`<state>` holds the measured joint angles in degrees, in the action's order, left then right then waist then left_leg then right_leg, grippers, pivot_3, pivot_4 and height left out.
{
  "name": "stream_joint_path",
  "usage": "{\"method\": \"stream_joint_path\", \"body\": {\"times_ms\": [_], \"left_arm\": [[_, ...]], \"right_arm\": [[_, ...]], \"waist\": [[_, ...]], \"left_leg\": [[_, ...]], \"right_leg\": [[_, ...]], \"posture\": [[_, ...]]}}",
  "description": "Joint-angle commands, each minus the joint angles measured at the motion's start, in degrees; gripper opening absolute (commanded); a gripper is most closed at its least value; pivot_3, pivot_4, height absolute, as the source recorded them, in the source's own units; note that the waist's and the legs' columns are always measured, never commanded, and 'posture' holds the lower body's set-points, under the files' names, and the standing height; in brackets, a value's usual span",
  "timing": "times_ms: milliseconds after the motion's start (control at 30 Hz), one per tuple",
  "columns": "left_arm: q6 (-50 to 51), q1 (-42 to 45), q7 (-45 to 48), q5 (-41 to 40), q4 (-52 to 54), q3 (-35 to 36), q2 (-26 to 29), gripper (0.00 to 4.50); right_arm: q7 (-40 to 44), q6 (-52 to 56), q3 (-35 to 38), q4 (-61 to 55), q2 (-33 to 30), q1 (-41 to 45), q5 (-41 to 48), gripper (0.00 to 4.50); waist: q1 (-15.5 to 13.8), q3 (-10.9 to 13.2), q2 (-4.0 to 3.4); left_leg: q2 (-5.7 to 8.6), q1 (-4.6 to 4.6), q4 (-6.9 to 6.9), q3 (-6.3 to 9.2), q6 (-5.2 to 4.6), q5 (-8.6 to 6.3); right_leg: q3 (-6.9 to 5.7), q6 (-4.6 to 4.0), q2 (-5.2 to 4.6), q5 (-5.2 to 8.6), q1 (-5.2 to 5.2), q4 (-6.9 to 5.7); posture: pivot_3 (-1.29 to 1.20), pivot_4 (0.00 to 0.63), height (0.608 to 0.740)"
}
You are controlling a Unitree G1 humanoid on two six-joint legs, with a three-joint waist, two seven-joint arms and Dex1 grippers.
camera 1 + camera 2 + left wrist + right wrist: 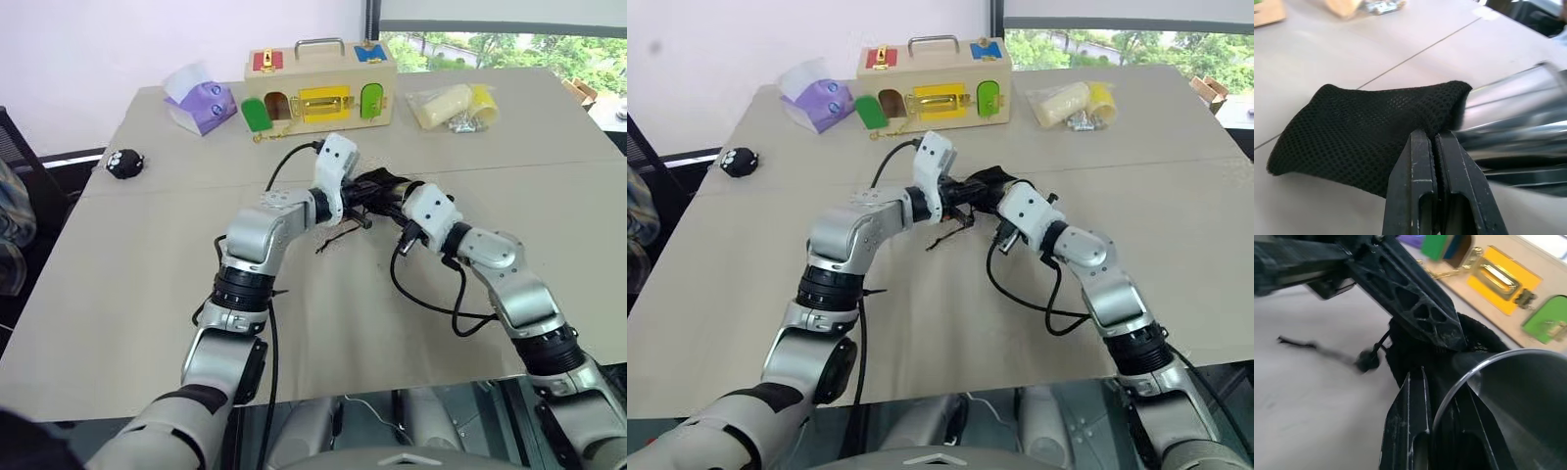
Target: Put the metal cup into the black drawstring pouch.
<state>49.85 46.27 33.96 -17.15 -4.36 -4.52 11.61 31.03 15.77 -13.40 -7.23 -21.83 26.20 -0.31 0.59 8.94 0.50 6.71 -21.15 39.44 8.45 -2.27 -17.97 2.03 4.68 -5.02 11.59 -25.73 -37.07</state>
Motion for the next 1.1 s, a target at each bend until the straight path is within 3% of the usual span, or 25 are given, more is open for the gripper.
{"method": "stream_joint_path", "body": {"times_ms": [33,133,333,600,733,933,1100], "left_arm": [[1.4,1.2,0.3,-2.0,3.7,-0.3,-0.5,0.00],[3.1,2.1,0.1,-3.2,4.3,0.2,-1.1,0.00],[8.0,5.8,-0.4,-7.6,4.8,4.0,-2.0,0.00],[10.5,5.3,-0.3,-9.4,7.2,3.3,-1.9,0.00],[9.9,5.4,-0.8,-9.4,6.3,3.5,-1.9,0.00],[9.1,5.4,-1.9,-9.0,3.9,4.7,-2.1,0.00],[8.0,4.8,-2.4,-8.3,2.3,4.6,-2.1,0.00]], "right_arm": [[-4.2,-1.7,3.0,1.8,6.6,2.4,3.2,0.05],[-7.6,-1.5,5.8,5.0,13.0,3.4,5.7,0.05],[-7.5,-9.0,-1.4,14.7,9.7,7.8,-6.0,0.05],[-4.6,-13.7,-3.6,22.4,7.5,12.0,-9.9,0.05],[-2.1,-13.5,-2.4,22.6,6.7,11.5,-8.3,1.50],[-3.1,-16.1,1.3,18.8,6.2,8.8,-5.4,4.41],[-1.5,-15.6,3.0,10.4,5.1,4.5,-2.6,4.41]], "waist": [[0.4,0.0,0.00],[0.6,0.0,-0.01],[0.7,0.0,-0.02],[1.7,0.0,-0.01],[1.9,0.0,-0.02],[1.8,0.0,-0.01],[1.7,0.0,-0.02]], "left_leg": [[-0.01,0.01,0.00,-0.01,0.01,0.00],[-0.04,0.04,-0.01,-0.02,0.03,0.02],[0.05,0.05,0.04,-0.04,0.05,0.03],[0.04,0.07,0.03,-0.05,0.07,0.04],[0.03,0.12,0.02,-0.05,0.07,0.04],[0.04,0.13,0.03,-0.06,0.11,0.06],[0.04,0.11,0.03,-0.06,0.11,0.06]], "right_leg": [[0.02,0.00,0.01,0.00,0.00,-0.01],[0.09,-0.01,0.03,0.00,-0.05,-0.09],[0.12,-0.01,0.03,0.00,-0.07,-0.21],[0.15,-0.01,0.01,0.00,-0.10,-0.30],[0.19,-0.01,0.03,0.00,-0.11,-0.35],[0.22,-0.01,0.03,0.00,-0.12,-0.42],[0.22,-0.01,0.03,0.00,-0.15,-0.42]], "posture": [[0.00,0.150,0.710],[0.00,0.150,0.710],[0.00,0.150,0.710],[0.00,0.150,0.710],[0.00,0.150,0.710],[0.00,0.150,0.710],[0.00,0.150,0.710]]}}
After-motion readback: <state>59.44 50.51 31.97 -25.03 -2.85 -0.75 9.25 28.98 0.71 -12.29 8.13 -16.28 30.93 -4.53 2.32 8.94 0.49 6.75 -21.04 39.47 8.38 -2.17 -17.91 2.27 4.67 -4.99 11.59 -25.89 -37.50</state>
